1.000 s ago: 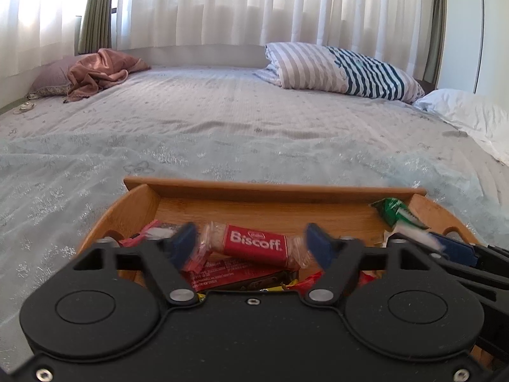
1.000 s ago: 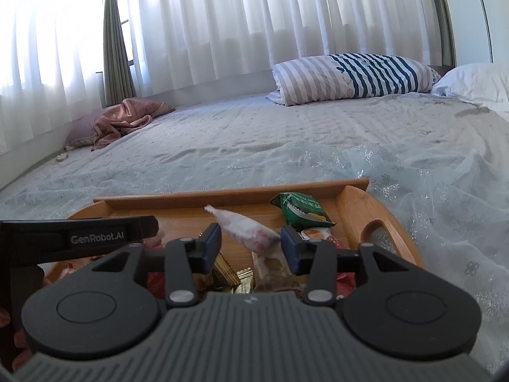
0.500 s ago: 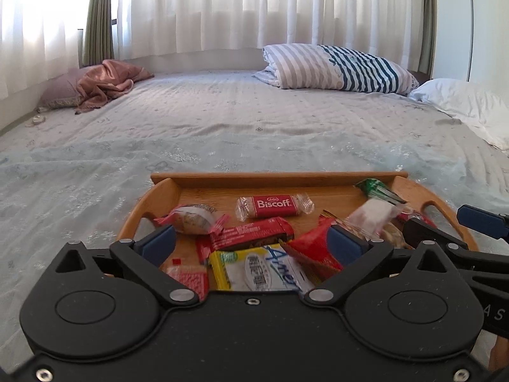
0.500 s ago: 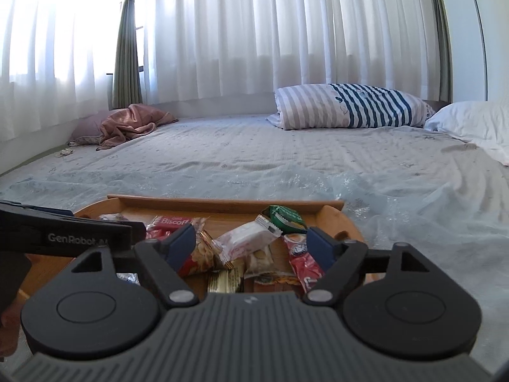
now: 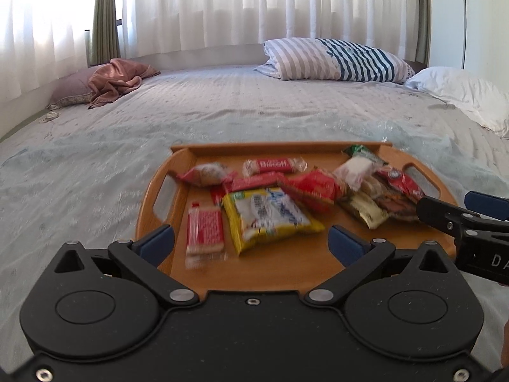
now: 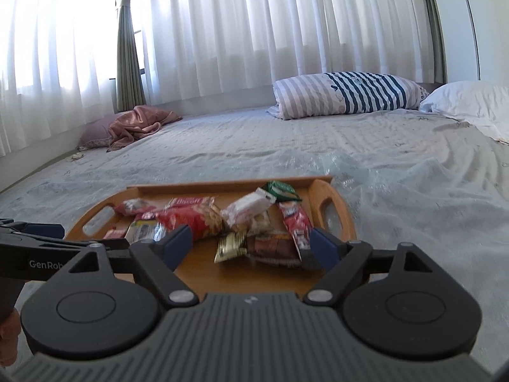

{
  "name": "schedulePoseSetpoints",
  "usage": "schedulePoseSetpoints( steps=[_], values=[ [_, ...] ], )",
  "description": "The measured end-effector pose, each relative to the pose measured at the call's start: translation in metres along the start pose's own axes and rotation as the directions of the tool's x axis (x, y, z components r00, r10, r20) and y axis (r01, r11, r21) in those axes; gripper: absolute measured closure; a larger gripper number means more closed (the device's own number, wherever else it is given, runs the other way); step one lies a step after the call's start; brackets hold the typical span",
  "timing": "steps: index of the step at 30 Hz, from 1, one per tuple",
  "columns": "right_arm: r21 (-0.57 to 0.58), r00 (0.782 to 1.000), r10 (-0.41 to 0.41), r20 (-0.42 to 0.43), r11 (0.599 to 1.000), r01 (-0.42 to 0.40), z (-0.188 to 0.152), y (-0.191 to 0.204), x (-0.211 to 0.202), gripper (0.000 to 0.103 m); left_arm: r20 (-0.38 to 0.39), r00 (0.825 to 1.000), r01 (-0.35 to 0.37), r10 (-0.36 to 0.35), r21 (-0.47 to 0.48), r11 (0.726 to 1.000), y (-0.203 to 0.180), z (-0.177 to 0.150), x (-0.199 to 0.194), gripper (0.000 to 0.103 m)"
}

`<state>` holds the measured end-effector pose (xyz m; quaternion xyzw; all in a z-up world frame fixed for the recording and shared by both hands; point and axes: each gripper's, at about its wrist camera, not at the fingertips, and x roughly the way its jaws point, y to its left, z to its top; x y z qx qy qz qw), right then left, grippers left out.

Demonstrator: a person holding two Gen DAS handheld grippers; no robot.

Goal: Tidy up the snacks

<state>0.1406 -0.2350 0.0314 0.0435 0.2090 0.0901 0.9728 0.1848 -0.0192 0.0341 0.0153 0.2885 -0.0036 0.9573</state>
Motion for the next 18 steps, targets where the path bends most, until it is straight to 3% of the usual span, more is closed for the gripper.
schedulePoseSetpoints(
  steps=[7,18],
  values=[
    [-0.045,0.999,-0.004,-0.051,0.999,0.002,-0.021,0.003,-0.009,0.011,-0.05,0.999,0.014,-0.014,-0.013,1.0,-0.002,-0.025,-0.008,0.0],
    [-0.045,0.989,-0.02,-0.149,0.999,0.013,-0.034,0.0,-0.002,0.007,-0.101,0.995,-0.027,0.025,-0.02,0.999,-0.002,-0.051,0.0,0.0]
  ],
)
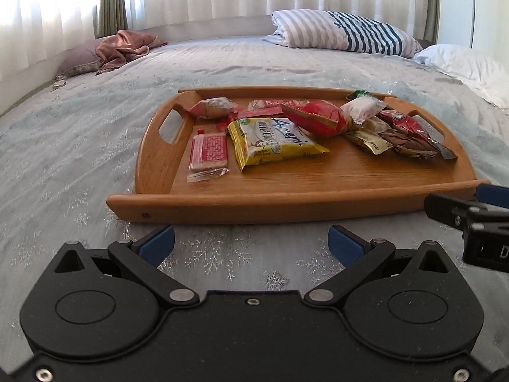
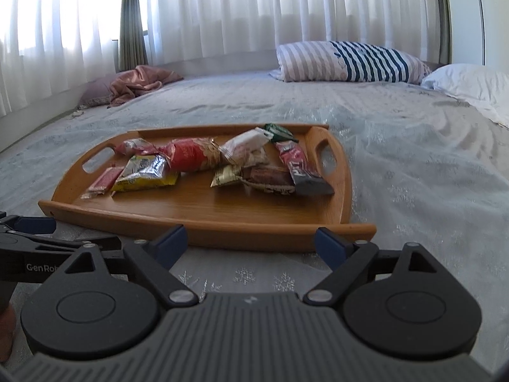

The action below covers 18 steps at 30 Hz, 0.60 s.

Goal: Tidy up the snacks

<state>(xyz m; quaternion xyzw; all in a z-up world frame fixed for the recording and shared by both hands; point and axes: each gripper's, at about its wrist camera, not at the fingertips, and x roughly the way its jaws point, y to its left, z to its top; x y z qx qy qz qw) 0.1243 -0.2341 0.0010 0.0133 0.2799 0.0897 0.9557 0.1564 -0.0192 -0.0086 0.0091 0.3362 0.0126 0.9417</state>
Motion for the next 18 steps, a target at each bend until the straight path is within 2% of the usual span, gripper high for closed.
schedulePoseSetpoints(
  steps=[11,18],
  values=[
    [0.008,0.996,-0.015,-0.088,1.0,0.015,-0.008,-0.001,0.014,0.0,-0.009,1.0,0.008,-0.008,-0.025,1.0,0.004,-0.005,0.007,0.0],
    [-0.056,0.993,-0.061,-0.102,0.997,0.055,-0.011,0.009,0.017,0.0,-0.002,1.0,0.014,-0.014,-0.035,0.999,0.005,-0.007,0.008,0.0]
  ],
)
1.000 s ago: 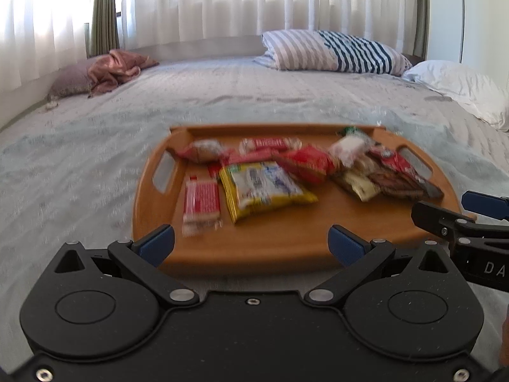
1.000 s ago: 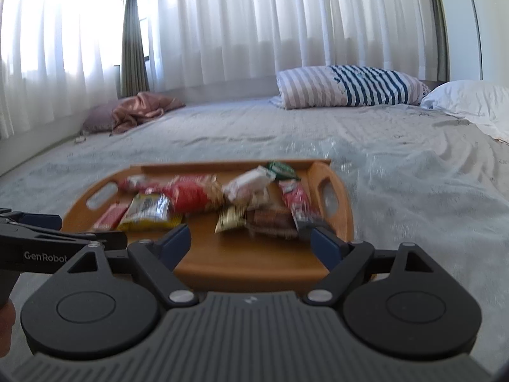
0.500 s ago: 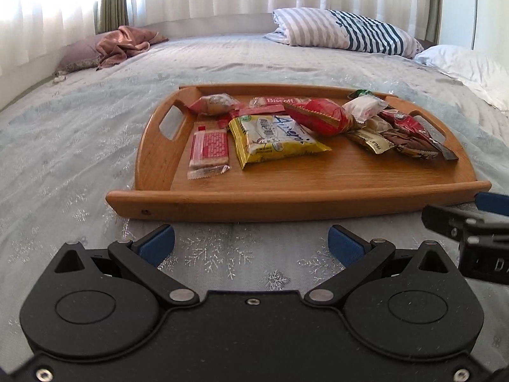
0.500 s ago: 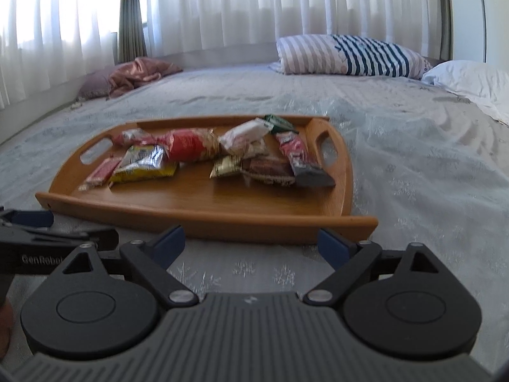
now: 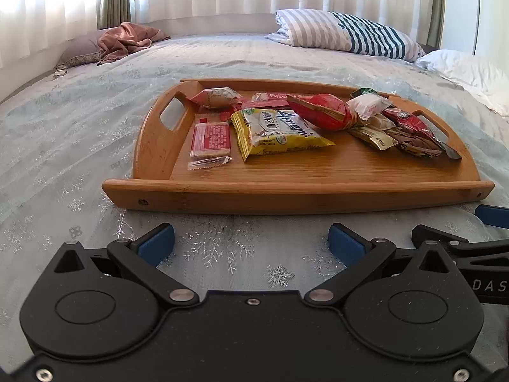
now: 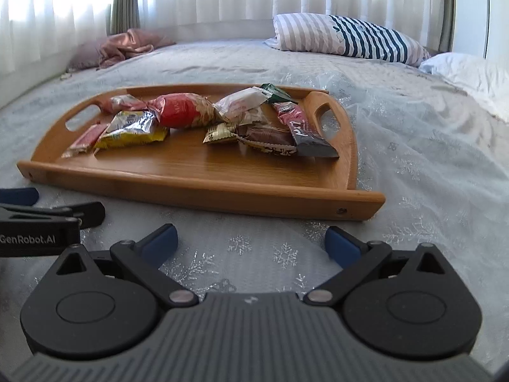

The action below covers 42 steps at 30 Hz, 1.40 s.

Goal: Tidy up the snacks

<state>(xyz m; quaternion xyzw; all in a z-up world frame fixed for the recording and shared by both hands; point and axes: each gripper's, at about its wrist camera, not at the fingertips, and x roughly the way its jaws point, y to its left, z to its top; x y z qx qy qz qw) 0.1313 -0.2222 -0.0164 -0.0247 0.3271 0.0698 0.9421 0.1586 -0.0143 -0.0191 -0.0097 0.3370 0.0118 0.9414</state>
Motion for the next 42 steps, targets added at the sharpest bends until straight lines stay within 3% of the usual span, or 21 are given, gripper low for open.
schedulePoseSetpoints(
  steps=[6,42],
  values=[
    [0.022,0.999,-0.033,-0.006,0.999,0.033,-0.0001,-0.0032,0.0015,0.0,0.001,1.0,0.002,-0.002,-0.002,1.0,0.0005,-0.0005,0.0,0.0],
    [0.037,1.0,-0.018,-0.018,0.999,0.019,0.0006,-0.0069,0.0042,0.0,0.002,1.0,-0.006,0.006,0.005,1.0,-0.0012,-0.0012,0.002,0.0]
  ],
)
